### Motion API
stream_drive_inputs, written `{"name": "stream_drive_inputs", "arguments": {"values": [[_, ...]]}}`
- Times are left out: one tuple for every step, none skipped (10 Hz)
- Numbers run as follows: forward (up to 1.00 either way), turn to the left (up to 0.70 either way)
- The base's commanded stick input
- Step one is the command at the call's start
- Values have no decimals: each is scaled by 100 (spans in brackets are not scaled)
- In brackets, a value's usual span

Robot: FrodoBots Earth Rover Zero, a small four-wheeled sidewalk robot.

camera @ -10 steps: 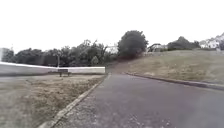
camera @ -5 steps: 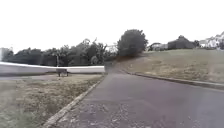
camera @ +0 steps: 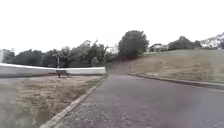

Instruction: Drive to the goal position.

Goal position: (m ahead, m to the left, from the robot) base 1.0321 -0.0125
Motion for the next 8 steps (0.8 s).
{"name": "stream_drive_inputs", "arguments": {"values": [[45, 0], [28, 0], [11, 0], [0, 0], [0, 0], [0, 0], [0, 0], [0, 0]]}}
